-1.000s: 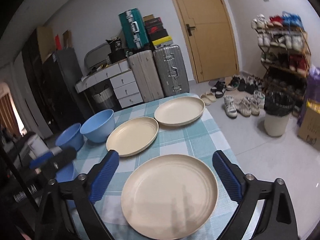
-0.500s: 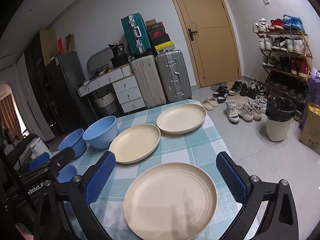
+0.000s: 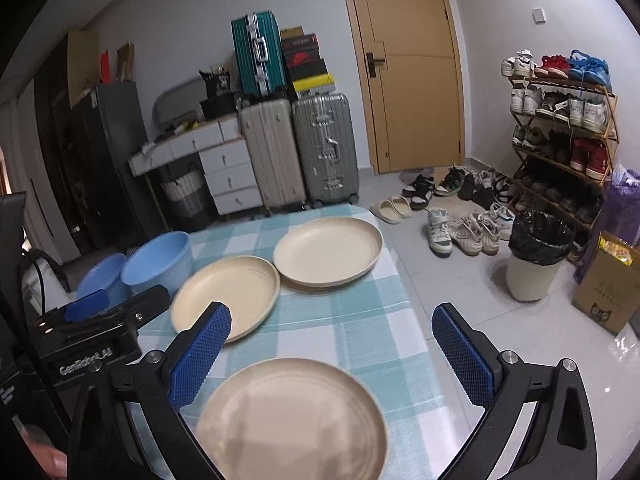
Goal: Organize plates and bowls
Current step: 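Back both tools away from the placed cream plate, then reach both grippers to the rim of another cream plate and close them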
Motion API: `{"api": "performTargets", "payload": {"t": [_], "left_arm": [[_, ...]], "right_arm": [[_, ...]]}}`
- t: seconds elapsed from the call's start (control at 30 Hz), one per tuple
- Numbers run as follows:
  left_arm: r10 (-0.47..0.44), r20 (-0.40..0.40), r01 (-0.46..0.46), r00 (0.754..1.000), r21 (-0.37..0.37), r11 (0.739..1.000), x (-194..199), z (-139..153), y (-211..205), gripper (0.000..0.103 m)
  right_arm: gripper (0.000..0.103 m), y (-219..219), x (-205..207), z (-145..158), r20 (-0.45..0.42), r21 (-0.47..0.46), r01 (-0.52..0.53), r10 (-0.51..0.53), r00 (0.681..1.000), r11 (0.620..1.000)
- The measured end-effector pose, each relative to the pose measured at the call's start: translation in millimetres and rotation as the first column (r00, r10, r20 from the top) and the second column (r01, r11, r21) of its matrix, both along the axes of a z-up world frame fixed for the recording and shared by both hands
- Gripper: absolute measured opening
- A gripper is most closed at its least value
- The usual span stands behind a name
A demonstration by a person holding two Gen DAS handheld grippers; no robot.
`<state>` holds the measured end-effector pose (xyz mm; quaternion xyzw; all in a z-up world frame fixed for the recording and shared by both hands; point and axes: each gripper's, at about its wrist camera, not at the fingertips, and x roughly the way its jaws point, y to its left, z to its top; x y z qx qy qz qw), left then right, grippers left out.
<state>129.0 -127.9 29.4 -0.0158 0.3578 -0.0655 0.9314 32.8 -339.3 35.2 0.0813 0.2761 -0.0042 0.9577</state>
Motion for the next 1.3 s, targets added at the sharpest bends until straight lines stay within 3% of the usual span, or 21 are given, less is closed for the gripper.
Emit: {"api": "performTargets", "payload": {"t": [0.1,0.17,0.23,0.3,0.5,0.63,0.8,0.93,1.03,1.17,1.3], "left_arm": [[0.078,-0.158,-0.078,0.984,0.008,0.997,37,-24,11,0.103],[0.087,-0.262,-0.121,0.961,-0.118,0.986,56,-39,28,0.103],[0.089,-0.329,-0.171,0.940,-0.230,0.958,65,-51,43,0.103],[0.101,-0.371,-0.203,0.923,-0.247,0.948,72,-59,48,0.103],[0.095,-0.388,-0.197,0.917,-0.232,0.953,83,-62,45,0.103],[0.121,-0.413,-0.221,0.903,-0.203,0.954,93,-67,47,0.103],[0.142,-0.446,-0.250,0.884,-0.194,0.949,101,-76,55,0.103],[0.129,-0.460,-0.244,0.879,-0.200,0.949,107,-81,55,0.103],[0.126,-0.472,-0.232,0.873,-0.174,0.957,112,-85,53,0.102],[0.132,-0.491,-0.258,0.861,-0.197,0.946,116,-92,59,0.102],[0.136,-0.498,-0.275,0.856,-0.218,0.936,117,-95,62,0.102]], "right_arm": [[0.102,-10,24,-7,-0.046,0.074,-0.014,0.017,0.999,0.997],[0.102,-15,43,-12,-0.088,0.125,0.001,0.010,0.996,0.992],[0.102,-15,65,-17,-0.134,0.164,-0.003,0.025,0.991,0.987],[0.102,-11,88,-24,-0.179,0.189,-0.018,0.052,0.983,0.982],[0.102,2,142,-58,-0.317,0.324,0.009,0.099,0.943,0.946],[0.099,12,166,-76,-0.363,0.348,0.011,0.124,0.923,0.937],[0.085,25,189,-103,-0.435,0.416,0.013,0.187,0.881,0.909],[0.084,41,202,-113,-0.456,0.400,-0.013,0.212,0.864,0.916],[0.083,44,213,-123,-0.488,0.422,0.026,0.203,0.849,0.906],[0.076,47,227,-132,-0.515,0.451,0.053,0.211,0.831,0.891],[0.070,52,237,-135,-0.511,0.457,0.067,0.201,0.836,0.887]]}}
